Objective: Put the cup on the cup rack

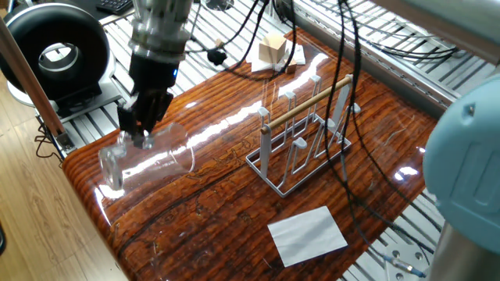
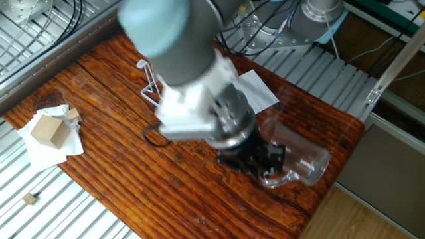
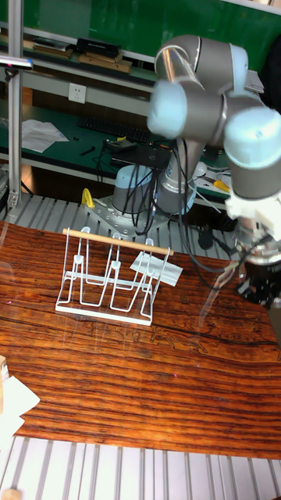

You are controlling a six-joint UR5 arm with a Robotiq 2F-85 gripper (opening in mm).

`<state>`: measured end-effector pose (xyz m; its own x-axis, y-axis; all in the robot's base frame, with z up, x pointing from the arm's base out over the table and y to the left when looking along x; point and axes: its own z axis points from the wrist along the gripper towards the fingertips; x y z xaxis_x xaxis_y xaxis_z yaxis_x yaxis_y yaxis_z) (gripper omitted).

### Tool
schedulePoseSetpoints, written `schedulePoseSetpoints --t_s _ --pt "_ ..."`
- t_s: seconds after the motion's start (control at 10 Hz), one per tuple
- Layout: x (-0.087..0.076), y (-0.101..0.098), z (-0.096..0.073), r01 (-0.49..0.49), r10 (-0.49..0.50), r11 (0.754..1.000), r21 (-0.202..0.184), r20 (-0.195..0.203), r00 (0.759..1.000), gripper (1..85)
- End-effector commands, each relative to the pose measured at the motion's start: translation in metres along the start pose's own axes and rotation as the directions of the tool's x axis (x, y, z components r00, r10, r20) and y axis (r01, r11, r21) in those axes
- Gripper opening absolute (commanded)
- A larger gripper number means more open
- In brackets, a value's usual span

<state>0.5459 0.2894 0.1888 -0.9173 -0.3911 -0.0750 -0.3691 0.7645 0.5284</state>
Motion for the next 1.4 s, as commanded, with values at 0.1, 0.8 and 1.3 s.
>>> schedulePoseSetpoints --t_s 0.1,0.8,1.3 --pt "0.007 0.015 -0.030 0.010 -0.008 0.995 -0.102 0.023 1.000 1.0" --pt "0.041 -0.010 -0.066 0.087 -0.083 0.975 -0.205 0.027 0.996 1.0" --pt "0.037 -0.028 -0.056 0.131 -0.127 0.978 -0.160 0.033 0.991 1.0"
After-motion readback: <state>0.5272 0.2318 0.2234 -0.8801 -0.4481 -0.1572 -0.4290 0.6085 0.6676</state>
